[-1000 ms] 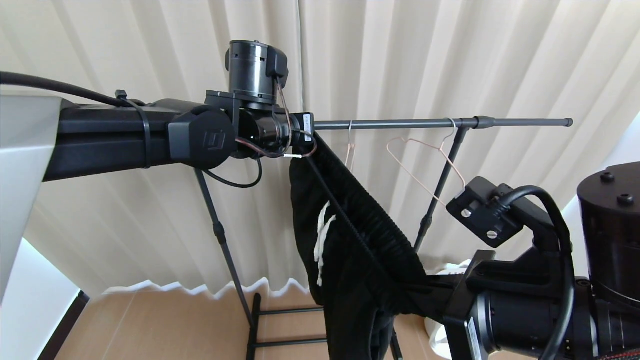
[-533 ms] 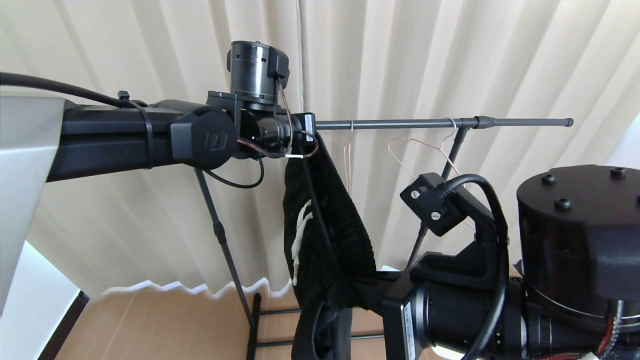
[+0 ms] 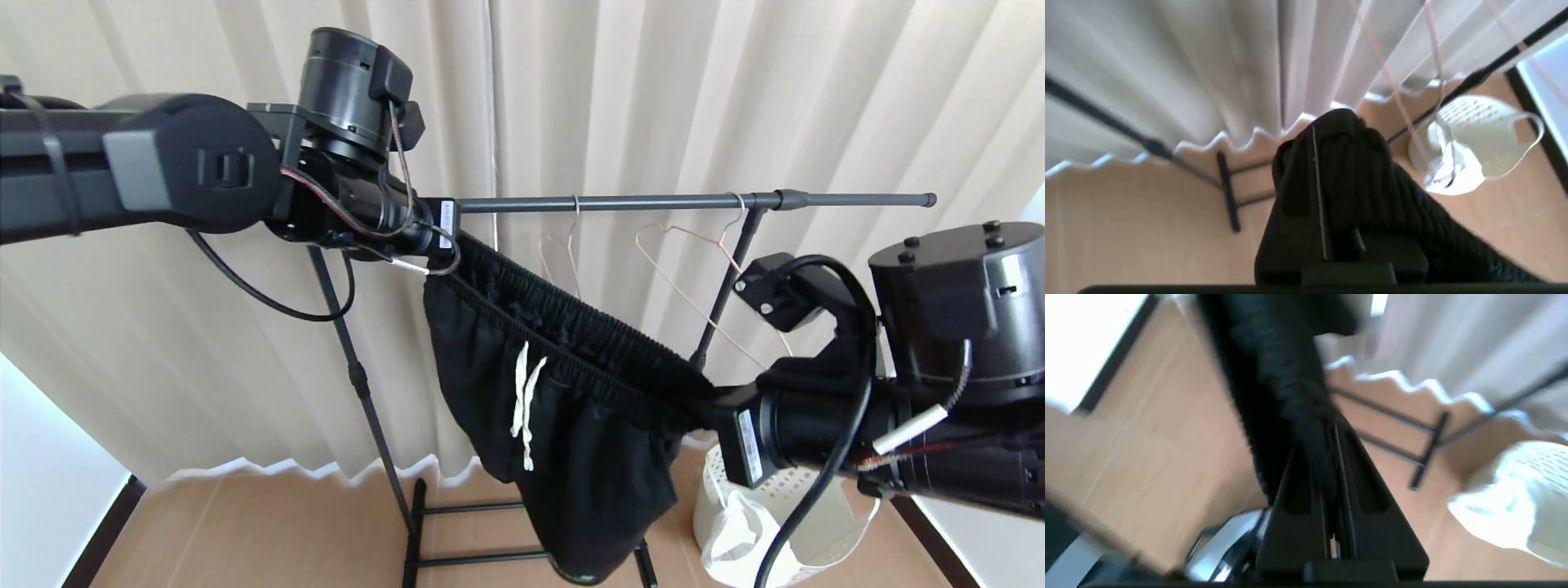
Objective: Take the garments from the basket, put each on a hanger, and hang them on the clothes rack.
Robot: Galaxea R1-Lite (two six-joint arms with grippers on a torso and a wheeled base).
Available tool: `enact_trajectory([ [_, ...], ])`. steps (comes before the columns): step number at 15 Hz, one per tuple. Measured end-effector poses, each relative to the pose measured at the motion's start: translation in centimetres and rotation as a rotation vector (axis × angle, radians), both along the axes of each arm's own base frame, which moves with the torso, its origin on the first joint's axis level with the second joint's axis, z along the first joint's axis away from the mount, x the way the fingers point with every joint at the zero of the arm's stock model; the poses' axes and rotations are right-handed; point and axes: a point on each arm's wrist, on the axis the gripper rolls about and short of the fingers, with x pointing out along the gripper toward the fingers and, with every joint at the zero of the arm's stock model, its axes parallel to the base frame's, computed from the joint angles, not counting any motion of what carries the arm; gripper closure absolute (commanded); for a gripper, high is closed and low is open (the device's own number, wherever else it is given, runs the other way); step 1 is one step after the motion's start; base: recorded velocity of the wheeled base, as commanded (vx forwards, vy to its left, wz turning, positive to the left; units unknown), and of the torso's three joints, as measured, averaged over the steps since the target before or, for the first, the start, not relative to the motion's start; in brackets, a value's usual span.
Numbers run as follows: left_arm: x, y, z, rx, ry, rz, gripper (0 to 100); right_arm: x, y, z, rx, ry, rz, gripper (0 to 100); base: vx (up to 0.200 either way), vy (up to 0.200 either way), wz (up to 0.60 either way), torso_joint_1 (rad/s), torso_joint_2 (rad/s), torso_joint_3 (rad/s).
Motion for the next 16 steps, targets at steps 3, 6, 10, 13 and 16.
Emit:
enact_trajectory([
  [3, -3.4, 2.3, 0.2, 0.063, 0.06, -0.008, 100, 3.5, -0.7, 1.3, -0.009, -0.058, -0.147, 100, 0.0, 0.0, 0.0, 0.0, 0.0, 0.0],
  [6, -6.9, 3.6, -2.7, 0.14, 0.156, -0.043, 100, 8.0, 0.9, 3.9, 0.007, -0.147, -0.231, 100, 0.0, 0.0, 0.0, 0.0, 0.0, 0.0],
  [10, -12.9, 2.3, -8.0, 0.186, 0.219, -0.195, 100, 13.9, 4.5, 7.0, 0.015, -0.218, -0.305, 100, 0.0, 0.0, 0.0, 0.0, 0.0, 0.0],
  [13, -17.0, -0.8, -9.7, 0.095, 0.254, -0.3, 100, 16.7, 8.2, 5.3, -0.023, -0.194, -0.294, 100, 0.0, 0.0, 0.0, 0.0, 0.0, 0.0],
  [16, -18.1, -4.4, -9.0, -0.049, 0.285, -0.319, 100, 17.5, 10.6, 3.0, -0.016, -0.164, -0.275, 100, 0.0, 0.0, 0.0, 0.0, 0.0, 0.0],
])
